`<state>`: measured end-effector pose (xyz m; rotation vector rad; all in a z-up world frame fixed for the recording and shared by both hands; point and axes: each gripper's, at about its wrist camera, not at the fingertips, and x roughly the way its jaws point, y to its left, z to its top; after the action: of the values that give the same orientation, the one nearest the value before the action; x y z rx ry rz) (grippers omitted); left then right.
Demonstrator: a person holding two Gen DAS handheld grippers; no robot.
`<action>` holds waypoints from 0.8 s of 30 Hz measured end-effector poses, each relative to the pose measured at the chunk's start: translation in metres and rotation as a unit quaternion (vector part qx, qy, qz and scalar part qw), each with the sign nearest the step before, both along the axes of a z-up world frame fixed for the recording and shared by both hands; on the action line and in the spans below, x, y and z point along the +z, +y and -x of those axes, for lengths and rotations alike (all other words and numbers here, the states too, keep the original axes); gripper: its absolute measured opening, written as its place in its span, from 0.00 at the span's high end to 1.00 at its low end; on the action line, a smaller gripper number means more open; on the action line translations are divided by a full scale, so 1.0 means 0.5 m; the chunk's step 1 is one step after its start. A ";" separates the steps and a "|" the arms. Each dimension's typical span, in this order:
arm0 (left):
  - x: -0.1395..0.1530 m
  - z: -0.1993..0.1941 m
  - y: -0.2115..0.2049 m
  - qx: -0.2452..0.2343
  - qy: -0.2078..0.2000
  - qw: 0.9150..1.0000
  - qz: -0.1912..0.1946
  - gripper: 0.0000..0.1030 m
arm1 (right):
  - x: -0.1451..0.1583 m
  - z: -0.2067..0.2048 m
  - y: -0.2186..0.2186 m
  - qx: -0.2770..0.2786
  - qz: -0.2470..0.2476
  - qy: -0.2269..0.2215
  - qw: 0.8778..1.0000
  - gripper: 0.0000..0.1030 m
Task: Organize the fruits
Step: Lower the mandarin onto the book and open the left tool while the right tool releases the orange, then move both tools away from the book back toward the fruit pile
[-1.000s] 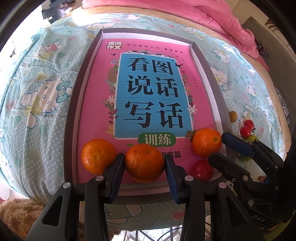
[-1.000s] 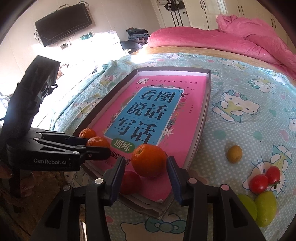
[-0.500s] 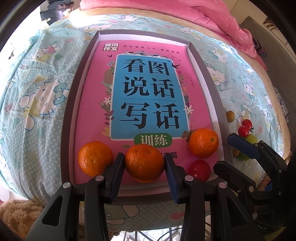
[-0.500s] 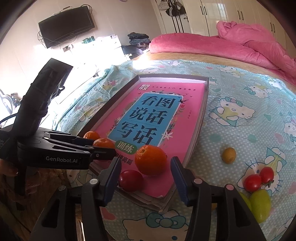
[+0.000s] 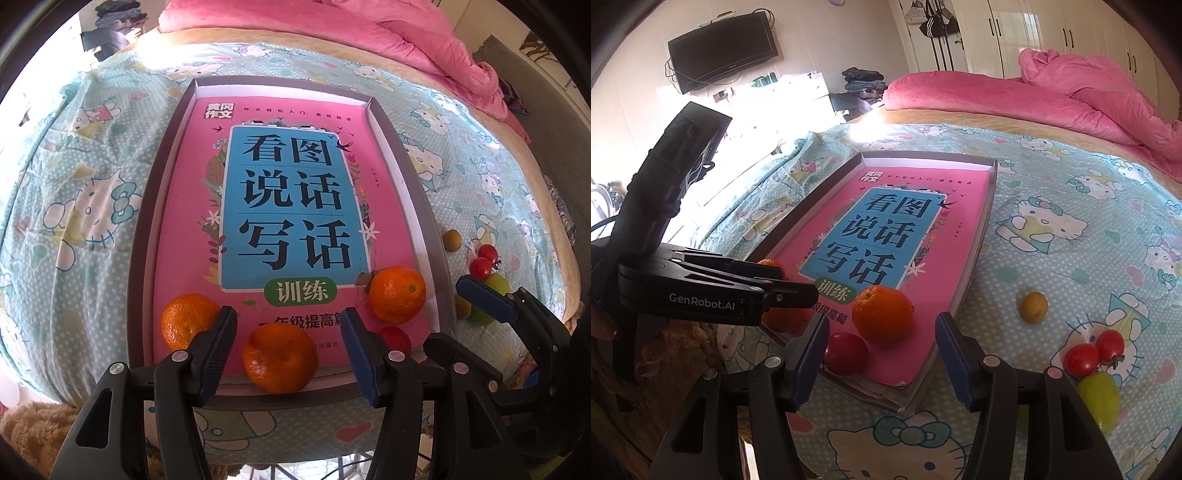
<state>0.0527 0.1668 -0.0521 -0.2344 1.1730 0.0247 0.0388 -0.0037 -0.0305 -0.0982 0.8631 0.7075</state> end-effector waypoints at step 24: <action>0.035 0.004 -0.015 -0.012 -0.042 0.999 -0.007 0.27 | 0.007 0.003 -0.010 -0.011 0.011 -0.016 1.000 0.29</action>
<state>0.0507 0.1595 -0.0346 -0.2068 1.0915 0.0017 0.0375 -0.0085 -0.0271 -0.1199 0.8405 0.6738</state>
